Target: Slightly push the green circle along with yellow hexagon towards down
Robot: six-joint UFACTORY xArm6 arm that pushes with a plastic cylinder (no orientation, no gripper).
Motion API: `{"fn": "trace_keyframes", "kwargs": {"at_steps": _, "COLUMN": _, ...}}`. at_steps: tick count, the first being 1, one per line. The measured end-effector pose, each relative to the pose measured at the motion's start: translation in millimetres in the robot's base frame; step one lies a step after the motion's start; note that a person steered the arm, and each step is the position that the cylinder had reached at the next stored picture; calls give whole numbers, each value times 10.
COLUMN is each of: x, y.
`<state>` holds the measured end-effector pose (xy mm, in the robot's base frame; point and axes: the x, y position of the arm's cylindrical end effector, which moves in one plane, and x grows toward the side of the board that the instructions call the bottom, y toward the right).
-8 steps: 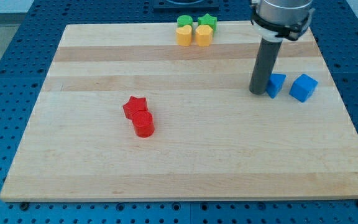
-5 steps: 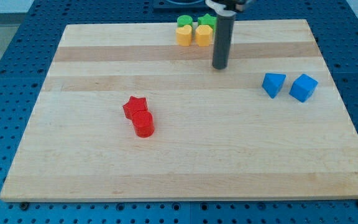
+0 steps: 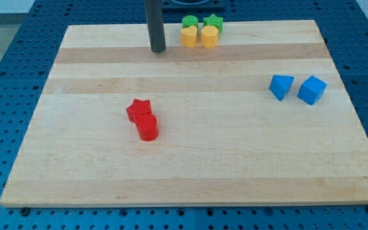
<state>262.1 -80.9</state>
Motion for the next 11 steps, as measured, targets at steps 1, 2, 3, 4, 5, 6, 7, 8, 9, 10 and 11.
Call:
{"fn": "trace_keyframes", "kwargs": {"at_steps": 1, "x": -421, "y": -63}}
{"fn": "trace_keyframes", "kwargs": {"at_steps": 2, "x": -706, "y": -62}}
{"fn": "trace_keyframes", "kwargs": {"at_steps": 3, "x": -705, "y": -41}}
{"fn": "trace_keyframes", "kwargs": {"at_steps": 4, "x": -698, "y": 22}}
{"fn": "trace_keyframes", "kwargs": {"at_steps": 5, "x": -682, "y": 138}}
{"fn": "trace_keyframes", "kwargs": {"at_steps": 6, "x": -689, "y": 318}}
{"fn": "trace_keyframes", "kwargs": {"at_steps": 7, "x": -698, "y": 458}}
{"fn": "trace_keyframes", "kwargs": {"at_steps": 8, "x": -683, "y": 556}}
{"fn": "trace_keyframes", "kwargs": {"at_steps": 9, "x": -701, "y": 688}}
{"fn": "trace_keyframes", "kwargs": {"at_steps": 10, "x": -697, "y": 768}}
{"fn": "trace_keyframes", "kwargs": {"at_steps": 11, "x": -699, "y": 853}}
